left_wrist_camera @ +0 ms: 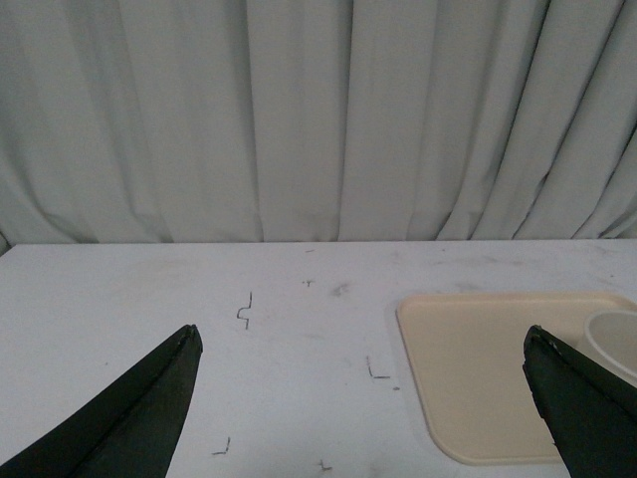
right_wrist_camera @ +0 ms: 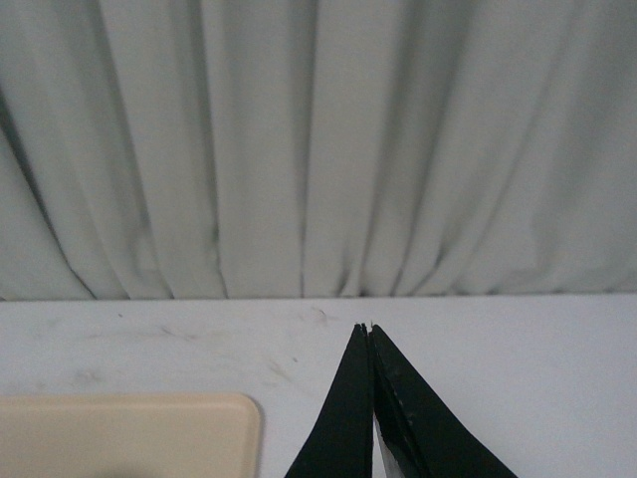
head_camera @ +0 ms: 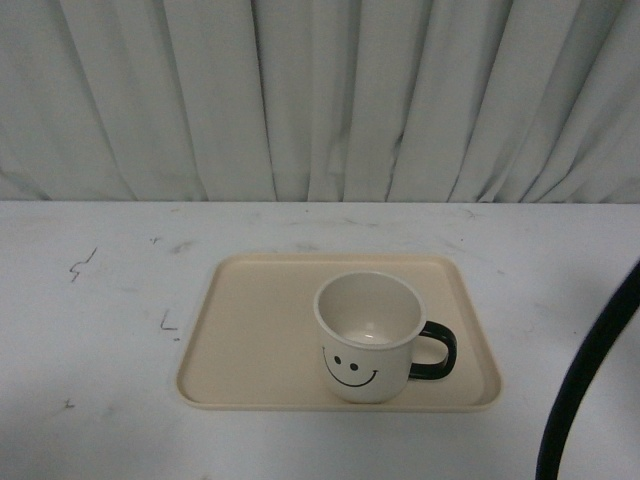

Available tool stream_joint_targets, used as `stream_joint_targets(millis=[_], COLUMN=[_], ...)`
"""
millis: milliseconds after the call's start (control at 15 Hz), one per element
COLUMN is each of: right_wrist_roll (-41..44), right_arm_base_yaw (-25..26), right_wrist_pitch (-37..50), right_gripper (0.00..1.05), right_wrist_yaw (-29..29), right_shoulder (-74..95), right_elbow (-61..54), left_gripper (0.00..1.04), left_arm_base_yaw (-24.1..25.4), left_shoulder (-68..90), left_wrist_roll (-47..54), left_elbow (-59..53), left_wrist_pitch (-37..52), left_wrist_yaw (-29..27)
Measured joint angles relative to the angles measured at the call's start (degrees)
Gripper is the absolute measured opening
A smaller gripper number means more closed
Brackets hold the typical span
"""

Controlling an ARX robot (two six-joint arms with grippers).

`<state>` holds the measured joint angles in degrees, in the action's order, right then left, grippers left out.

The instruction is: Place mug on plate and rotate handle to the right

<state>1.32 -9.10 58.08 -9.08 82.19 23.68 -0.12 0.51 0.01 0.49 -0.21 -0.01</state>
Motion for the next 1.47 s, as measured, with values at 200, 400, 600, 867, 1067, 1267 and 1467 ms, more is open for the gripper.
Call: stream_joint_targets(millis=[200, 400, 600, 867, 1067, 1267, 1467], right_wrist_roll=[-0.5, -0.5, -0.5, -0.5, -0.5, -0.5, -0.5], right_arm_base_yaw=[2.2, 4.7, 9.3, 9.1, 9.1, 9.1, 9.1], right_wrist_pitch=[0.0, -3.3, -4.6, -13.5, -21.3, -28.3, -34.3], right_gripper=[0.02, 0.02, 0.02, 0.02, 0.02, 0.02, 0.02], right_wrist_yaw=[1.8, 4.3, 8.6, 8.9, 8.9, 8.9, 8.9], right_shoulder=[-7.2, -17.0, -22.9, -35.2, -44.4, -52.0, -58.4], right_elbow=[-7.1, -14.3, -20.1, -22.0, -23.0, -23.0, -23.0], left_gripper=[0.98, 0.98, 0.98, 0.98, 0.98, 0.98, 0.98], left_arm_base_yaw=[0.0, 0.0, 0.0, 0.0, 0.0, 0.0, 0.0], left_shoulder=[0.0, 0.0, 0.0, 0.0, 0.0, 0.0, 0.0], left_wrist_roll=[0.0, 0.0, 0.0, 0.0, 0.0, 0.0, 0.0], left_elbow=[0.0, 0.0, 0.0, 0.0, 0.0, 0.0, 0.0], left_wrist_pitch=[0.0, 0.0, 0.0, 0.0, 0.0, 0.0, 0.0], left_wrist_yaw=[0.0, 0.0, 0.0, 0.0, 0.0, 0.0, 0.0])
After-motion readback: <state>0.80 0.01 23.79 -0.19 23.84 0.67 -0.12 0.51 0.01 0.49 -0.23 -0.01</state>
